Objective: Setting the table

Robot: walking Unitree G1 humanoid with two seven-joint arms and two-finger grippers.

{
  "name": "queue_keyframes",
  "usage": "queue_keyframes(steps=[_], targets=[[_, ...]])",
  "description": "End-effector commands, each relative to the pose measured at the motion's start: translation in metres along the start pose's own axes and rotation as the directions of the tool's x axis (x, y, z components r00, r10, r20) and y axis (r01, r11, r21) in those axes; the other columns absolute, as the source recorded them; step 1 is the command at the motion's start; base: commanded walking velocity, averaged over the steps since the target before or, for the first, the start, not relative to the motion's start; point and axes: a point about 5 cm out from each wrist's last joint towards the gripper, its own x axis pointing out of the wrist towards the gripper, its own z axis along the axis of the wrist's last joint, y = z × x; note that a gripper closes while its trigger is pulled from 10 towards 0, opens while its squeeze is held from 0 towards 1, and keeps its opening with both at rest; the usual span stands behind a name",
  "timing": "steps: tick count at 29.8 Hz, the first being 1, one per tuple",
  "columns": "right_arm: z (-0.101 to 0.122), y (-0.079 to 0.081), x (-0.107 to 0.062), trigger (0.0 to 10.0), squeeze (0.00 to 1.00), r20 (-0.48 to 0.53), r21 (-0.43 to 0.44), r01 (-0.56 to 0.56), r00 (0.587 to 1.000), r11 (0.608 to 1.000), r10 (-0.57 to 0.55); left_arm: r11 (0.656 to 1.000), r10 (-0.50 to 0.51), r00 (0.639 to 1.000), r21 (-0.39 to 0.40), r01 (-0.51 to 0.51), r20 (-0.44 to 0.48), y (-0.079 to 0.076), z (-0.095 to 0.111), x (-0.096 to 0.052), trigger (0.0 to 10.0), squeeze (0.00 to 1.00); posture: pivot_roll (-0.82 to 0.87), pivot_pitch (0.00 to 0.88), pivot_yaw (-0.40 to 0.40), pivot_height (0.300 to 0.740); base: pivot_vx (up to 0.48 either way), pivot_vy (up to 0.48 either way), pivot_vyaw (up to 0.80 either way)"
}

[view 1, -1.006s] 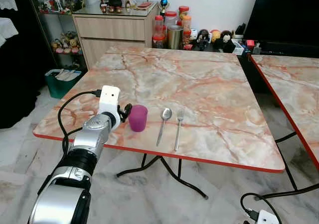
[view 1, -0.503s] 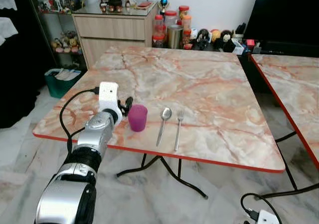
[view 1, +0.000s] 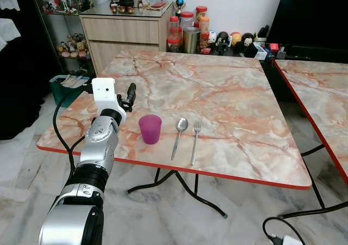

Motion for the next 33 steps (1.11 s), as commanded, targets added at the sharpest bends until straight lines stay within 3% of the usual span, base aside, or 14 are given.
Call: queue_keyframes(steps=[1, 4, 5, 8, 22, 33], targets=[[-0.003, -0.002, -0.001, 10.0, 0.0, -0.016, 0.006, 0.011, 1.0, 1.0, -0.011, 1.0, 0.004, 1.0, -0.011, -0.004, 0.031, 0.001, 0.004, -0.001, 10.0, 0.0, 0.03, 0.0, -0.013, 0.74, 0.27, 0.0, 0.0], [-0.004, -0.002, -0.001, 10.0, 0.0, -0.017, 0.008, 0.012, 1.0, 1.0, -0.012, 1.0, 0.006, 0.999, -0.011, -0.005, 0.038, 0.001, 0.004, -0.001, 10.0, 0.0, 0.03, 0.0, -0.013, 0.74, 0.27, 0.0, 0.0], [-0.018, -0.009, -0.006, 10.0, 0.0, -0.062, 0.002, 0.035, 0.997, 0.999, -0.035, 1.0, 0.006, 0.999, -0.008, -0.005, 0.045, 0.001, 0.004, -0.001, 10.0, 0.0, 0.03, 0.0, -0.012, 0.74, 0.277, 0.0, 0.0], [-0.026, -0.013, -0.01, 10.0, 0.0, -0.081, -0.006, 0.042, 0.996, 0.999, -0.043, 1.0, 0.007, 0.999, -0.007, -0.007, 0.054, 0.001, 0.006, -0.001, 10.0, 0.0, 0.02, 0.0, -0.011, 0.74, 0.284, 0.0, 0.0], [-0.017, -0.012, -0.006, 10.0, 0.0, -0.058, 0.015, 0.045, 0.997, 0.999, -0.044, 1.0, 0.01, 0.998, -0.004, -0.01, 0.07, 0.005, 0.007, -0.002, 10.0, 0.0, 0.02, 0.0, -0.013, 0.74, 0.337, 0.0, 0.0], [-0.015, -0.012, -0.006, 10.0, 0.0, -0.054, 0.014, 0.046, 0.998, 0.999, -0.045, 1.0, -0.01, 0.997, -0.008, 0.011, 0.072, 0.008, 0.004, -0.008, 10.0, 0.0, 0.02, 0.0, -0.014, 0.74, 0.0, 0.0, 0.0]])
